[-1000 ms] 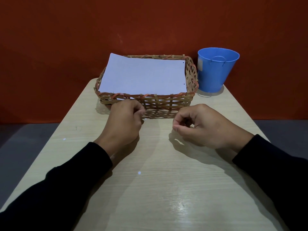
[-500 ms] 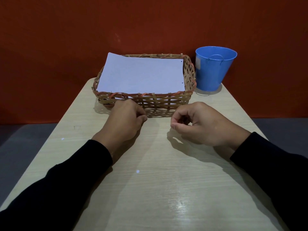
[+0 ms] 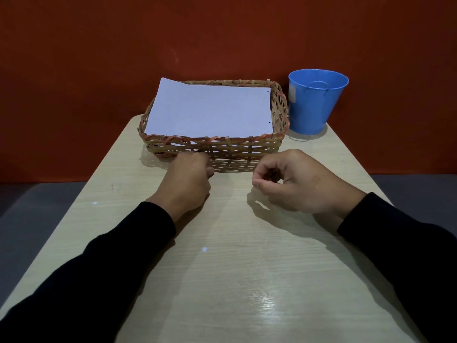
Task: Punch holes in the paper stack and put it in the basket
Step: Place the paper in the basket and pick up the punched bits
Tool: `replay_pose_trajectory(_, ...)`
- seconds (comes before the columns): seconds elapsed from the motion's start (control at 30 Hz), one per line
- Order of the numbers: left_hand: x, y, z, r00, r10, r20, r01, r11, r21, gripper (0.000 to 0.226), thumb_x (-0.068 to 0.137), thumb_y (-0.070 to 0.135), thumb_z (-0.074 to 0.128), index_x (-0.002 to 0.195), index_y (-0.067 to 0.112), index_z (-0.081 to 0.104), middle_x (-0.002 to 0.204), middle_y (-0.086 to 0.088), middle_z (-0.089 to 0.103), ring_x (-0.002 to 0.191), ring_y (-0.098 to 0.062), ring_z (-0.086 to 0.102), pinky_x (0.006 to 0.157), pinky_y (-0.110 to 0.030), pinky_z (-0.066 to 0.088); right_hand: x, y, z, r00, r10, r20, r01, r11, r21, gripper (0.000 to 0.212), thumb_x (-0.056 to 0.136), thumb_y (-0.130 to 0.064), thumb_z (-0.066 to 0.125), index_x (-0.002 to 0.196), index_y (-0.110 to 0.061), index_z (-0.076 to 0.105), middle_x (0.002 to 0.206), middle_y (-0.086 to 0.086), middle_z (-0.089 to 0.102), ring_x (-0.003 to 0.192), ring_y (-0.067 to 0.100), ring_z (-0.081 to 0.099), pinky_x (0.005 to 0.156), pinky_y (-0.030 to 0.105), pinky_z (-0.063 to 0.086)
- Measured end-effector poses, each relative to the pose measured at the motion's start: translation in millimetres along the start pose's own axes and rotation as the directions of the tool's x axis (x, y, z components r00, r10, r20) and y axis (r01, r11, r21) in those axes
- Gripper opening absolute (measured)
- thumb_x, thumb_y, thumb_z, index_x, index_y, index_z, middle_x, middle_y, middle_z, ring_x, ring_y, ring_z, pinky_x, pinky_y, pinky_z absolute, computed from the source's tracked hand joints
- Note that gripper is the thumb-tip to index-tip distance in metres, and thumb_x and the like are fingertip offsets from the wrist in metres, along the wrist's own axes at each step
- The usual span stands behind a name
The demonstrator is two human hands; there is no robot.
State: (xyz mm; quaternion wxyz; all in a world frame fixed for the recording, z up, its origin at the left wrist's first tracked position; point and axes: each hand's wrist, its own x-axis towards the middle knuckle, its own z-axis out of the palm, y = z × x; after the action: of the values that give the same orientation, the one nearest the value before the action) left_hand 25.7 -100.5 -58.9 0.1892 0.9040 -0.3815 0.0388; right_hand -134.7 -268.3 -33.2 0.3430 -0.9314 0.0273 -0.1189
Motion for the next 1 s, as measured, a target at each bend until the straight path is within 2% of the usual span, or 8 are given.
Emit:
replay_pose_trajectory(0.13, -1.5, -3.5, -9.8, 0.996, -0.081, -0.023, 0.074, 0.969, -0.236, 0.022, 0.1, 0.006, 0.056, 0.084, 0.002, 0.07, 0.08, -0.002, 0.071, 0.067, 0.001, 0.056, 0.051, -0.006, 0.042, -0.8, -0.2, 0.0, 1.0, -0.01, -0.007, 0.01, 1.0, -0.003, 0.013, 0.093, -0.016, 0.071, 0.08, -0.018, 0.074, 0.073, -0.006, 0.071, 0.066, 0.004, 0.062, 0.063, 0.022, 0.051)
replay_pose_trajectory(0.23, -3.3, -5.5, -15.4, 0.994, -0.108, -0.028, 0.095, 0.954, -0.285, 0.021, 0.102, 0.009, 0.058, 0.087, 0.006, 0.072, 0.08, 0.004, 0.069, 0.068, 0.006, 0.055, 0.052, 0.002, 0.037, -1.0, 0.4, -0.2, 1.0, -0.003, -0.008, 0.003, 1.0, 0.014, 0.014, 0.094, -0.016, 0.071, 0.08, -0.018, 0.073, 0.074, -0.003, 0.072, 0.066, 0.009, 0.063, 0.063, 0.026, 0.051)
replay_pose_trajectory(0.37, -2.0, -10.2, -18.6, 0.992, -0.129, 0.0, 0.121, 0.932, -0.342, 0.02, 0.102, 0.014, 0.058, 0.087, 0.014, 0.072, 0.077, 0.017, 0.064, 0.072, 0.006, 0.057, 0.052, -0.004, 0.037, -1.3, 0.6, -1.2, 1.0, -0.003, -0.004, 0.003, 0.999, 0.04, 0.014, 0.094, -0.014, 0.07, 0.081, -0.016, 0.074, 0.073, -0.003, 0.071, 0.066, 0.012, 0.062, 0.062, 0.023, 0.049)
replay_pose_trajectory(0.47, -1.3, -13.6, -21.9, 0.99, -0.14, 0.005, 0.131, 0.916, -0.38, 0.019, 0.102, 0.018, 0.061, 0.088, 0.018, 0.072, 0.079, 0.018, 0.065, 0.075, 0.003, 0.059, 0.06, -0.015, 0.039, -1.2, 0.9, -2.2, 1.0, 0.01, 0.006, -0.011, 0.995, 0.1, 0.017, 0.095, -0.01, 0.07, 0.078, -0.015, 0.073, 0.067, -0.007, 0.066, 0.059, 0.002, 0.055, 0.058, 0.017, 0.044)
replay_pose_trajectory(0.57, -3.4, -14.9, -21.8, 0.995, -0.101, -0.009, 0.093, 0.947, -0.307, 0.014, 0.098, 0.021, 0.068, 0.088, 0.021, 0.077, 0.075, 0.019, 0.064, 0.074, 0.005, 0.058, 0.06, -0.012, 0.036, -1.2, 1.1, -2.1, 1.0, 0.012, 0.016, -0.014, 0.994, 0.104, 0.016, 0.095, -0.012, 0.07, 0.079, -0.015, 0.073, 0.068, -0.007, 0.066, 0.061, 0.0, 0.054, 0.058, 0.017, 0.045)
replay_pose_trajectory(0.63, -3.7, -15.3, -18.8, 0.998, -0.066, -0.015, 0.06, 0.967, -0.249, 0.011, 0.095, 0.022, 0.071, 0.092, 0.019, 0.082, 0.079, 0.014, 0.071, 0.075, 0.004, 0.058, 0.062, -0.009, 0.035, -1.0, 1.1, -1.8, 1.0, 0.01, 0.013, -0.011, 0.996, 0.085, 0.016, 0.095, -0.014, 0.07, 0.08, -0.016, 0.073, 0.069, -0.007, 0.067, 0.061, 0.001, 0.055, 0.059, 0.019, 0.046)
replay_pose_trajectory(0.73, -3.0, -15.7, -14.9, 1.0, -0.027, -0.004, 0.026, 0.982, -0.185, 0.011, 0.093, 0.025, 0.074, 0.093, 0.021, 0.084, 0.091, 0.007, 0.078, 0.089, -0.007, 0.062, 0.071, -0.019, 0.04, -0.6, 1.2, -1.9, 1.0, 0.012, 0.007, -0.013, 0.997, 0.079, 0.016, 0.095, -0.014, 0.071, 0.079, -0.017, 0.073, 0.069, -0.008, 0.066, 0.061, 0.001, 0.055, 0.059, 0.018, 0.045)
replay_pose_trajectory(1.0, 2.3, -14.4, -11.5, 1.0, -0.013, -0.025, 0.009, 0.991, -0.134, 0.009, 0.091, 0.024, 0.077, 0.089, 0.02, 0.084, 0.085, 0.004, 0.078, 0.095, -0.016, 0.064, 0.078, -0.025, 0.043, -0.4, 1.1, -2.5, 1.0, 0.008, 0.003, -0.008, 0.997, 0.072, 0.017, 0.095, -0.014, 0.07, 0.079, -0.016, 0.073, 0.067, -0.01, 0.066, 0.06, 0.001, 0.056, 0.058, 0.014, 0.043)
